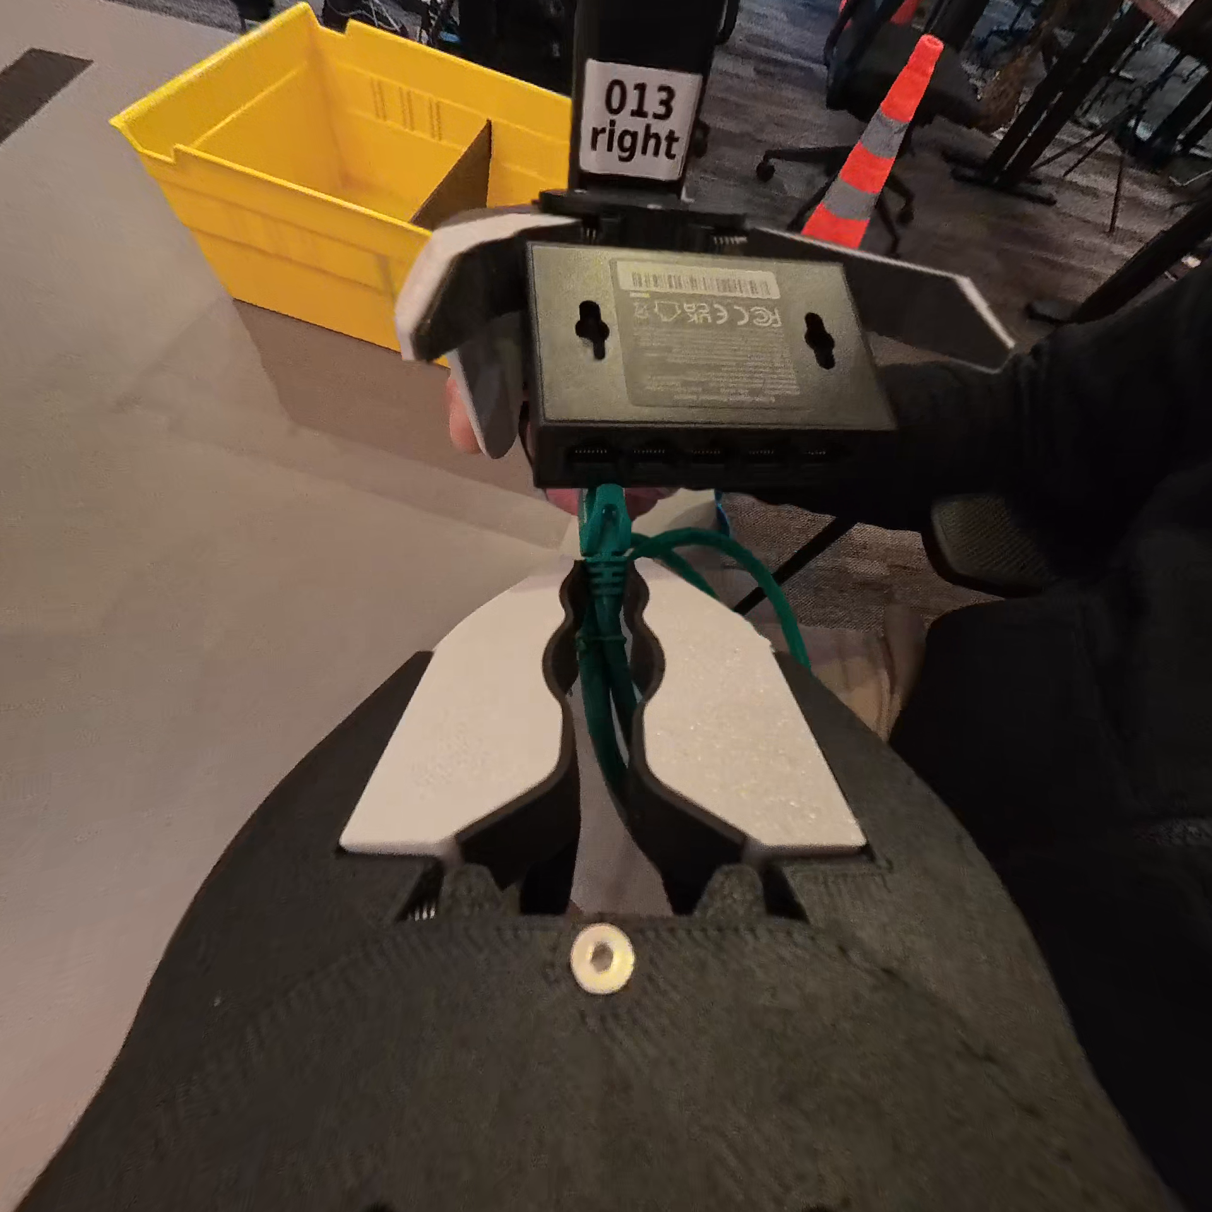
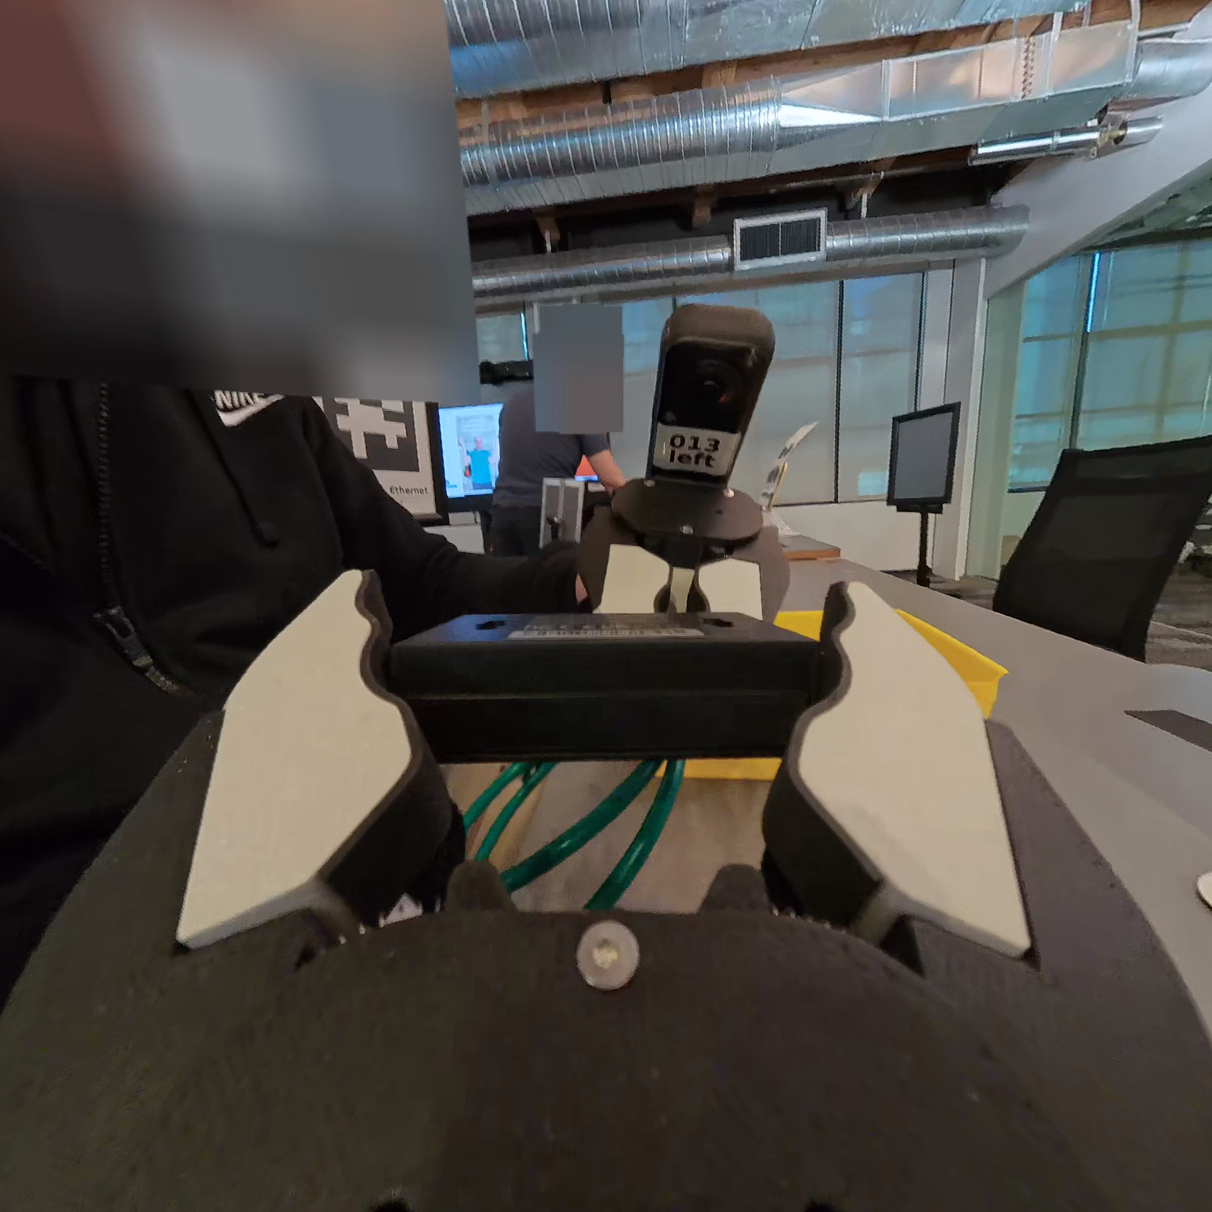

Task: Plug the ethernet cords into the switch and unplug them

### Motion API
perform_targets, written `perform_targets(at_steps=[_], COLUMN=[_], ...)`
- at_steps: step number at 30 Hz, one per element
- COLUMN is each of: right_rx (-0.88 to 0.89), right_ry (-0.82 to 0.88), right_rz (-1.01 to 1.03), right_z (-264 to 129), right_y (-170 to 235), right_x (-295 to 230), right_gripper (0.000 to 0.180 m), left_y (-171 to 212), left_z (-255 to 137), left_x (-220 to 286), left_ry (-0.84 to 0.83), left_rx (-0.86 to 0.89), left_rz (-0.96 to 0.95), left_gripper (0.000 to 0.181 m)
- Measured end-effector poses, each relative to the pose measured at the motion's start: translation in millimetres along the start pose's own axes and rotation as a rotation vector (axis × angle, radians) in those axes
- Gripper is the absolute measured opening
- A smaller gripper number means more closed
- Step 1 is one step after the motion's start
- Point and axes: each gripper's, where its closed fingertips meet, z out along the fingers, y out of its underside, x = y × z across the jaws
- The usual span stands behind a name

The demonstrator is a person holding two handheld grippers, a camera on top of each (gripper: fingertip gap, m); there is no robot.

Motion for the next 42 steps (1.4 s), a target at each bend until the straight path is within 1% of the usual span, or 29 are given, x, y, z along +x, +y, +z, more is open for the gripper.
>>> perform_targets(at_steps=[6, 12, 14, 18, 22, 30, 35, 40, 42], right_rx=[-0.112, -0.174, -0.172, -0.161, -0.099, -0.033, -0.035, -0.102, -0.122], right_ry=[0.019, 0.036, 0.051, 0.035, 0.021, 0.024, 0.024, 0.034, 0.037], right_rz=[-0.018, -0.006, -0.008, 0.032, 0.056, 0.079, 0.085, 0.054, 0.044], right_z=[-3, -8, -7, -8, -7, -13, -15, -12, -11], right_y=[17, 35, 36, 39, 33, 26, 29, 41, 45], right_x=[1, 5, 6, 6, 5, 7, 8, 9, 9], right_gripper=[0.122, 0.122, 0.122, 0.122, 0.122, 0.122, 0.122, 0.122, 0.122], left_y=[4, 6, 11, 13, 12, 16, 18, 28, 27], left_z=[-4, -8, -6, -6, -9, -13, -17, -19, -20], left_x=[0, -3, -4, -5, -7, -11, -13, -15, -17], left_ry=[-0.012, -0.011, -0.016, -0.009, -0.004, -0.016, -0.052, -0.056, -0.066], left_rx=[-0.032, -0.034, -0.062, -0.060, -0.026, -0.008, -0.069, -0.228, -0.255], left_rz=[0.023, 0.003, 0.001, 0.000, -0.008, -0.030, -0.007, 0.002, 0.021], left_gripper=[0.011, 0.010, 0.010, 0.010, 0.011, 0.010, 0.010, 0.010, 0.010])
